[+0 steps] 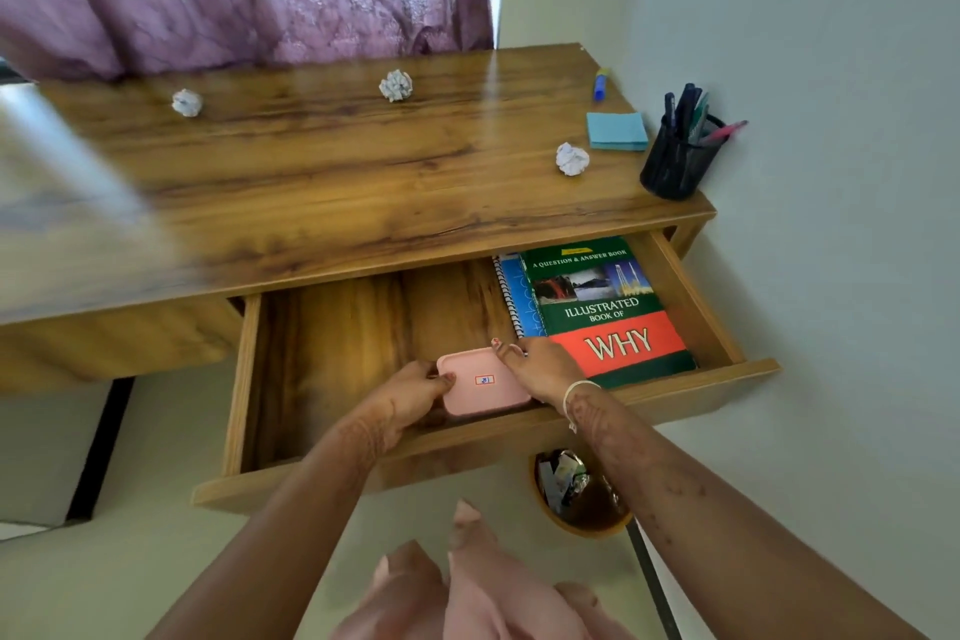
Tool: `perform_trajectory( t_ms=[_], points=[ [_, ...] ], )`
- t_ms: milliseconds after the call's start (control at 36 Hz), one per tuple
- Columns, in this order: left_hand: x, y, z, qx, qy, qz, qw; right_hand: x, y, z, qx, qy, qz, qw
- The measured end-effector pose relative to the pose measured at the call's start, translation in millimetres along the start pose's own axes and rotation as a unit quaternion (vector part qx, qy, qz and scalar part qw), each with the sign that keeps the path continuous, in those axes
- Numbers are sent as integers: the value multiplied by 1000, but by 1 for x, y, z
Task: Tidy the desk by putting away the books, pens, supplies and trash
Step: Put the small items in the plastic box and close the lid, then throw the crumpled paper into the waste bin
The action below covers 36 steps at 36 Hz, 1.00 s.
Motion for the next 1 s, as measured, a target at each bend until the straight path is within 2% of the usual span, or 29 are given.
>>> perform_trajectory(
  t_ms=[139,306,389,500,639,722,833,861,1000],
  points=[
    [3,-10,-2,-32,15,-53,998,9,-8,-1,7,-32,-29,999],
    [10,-32,-3,-98,-48,-147,983,38,-45,-6,43,-6,-204,978],
    [10,-53,-1,-138,-89,-213,963,47,-67,-16,57,-18,-259,964],
    [-1,-77,12,-160,-128,-273,940,45,-94,-40,-10,-52,-295,954],
    [-28,-92,39,-122,-159,-250,947,38,-130,-59,-40,100,-354,929],
    [-45,-93,58,-84,-199,-199,956,21,-134,-69,-84,270,-303,910],
    [-61,-98,75,-45,-250,-151,956,-5,-127,-83,-190,494,-225,818],
    [-62,-101,75,-42,-254,-148,955,-9,-124,-84,-194,525,-216,800],
    [-55,-104,70,-32,-342,-132,930,-1,-114,-75,-158,558,-209,787]
  ],
)
Point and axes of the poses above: each hand's wrist, its own y-axis towards the middle knuckle, its own x-axis out of the back of the hand, z = x × y, the point moved 7 cm from there along y, towards the middle knuckle, and after that the axes turned 3 degrees about x, right-handed, at the moved point
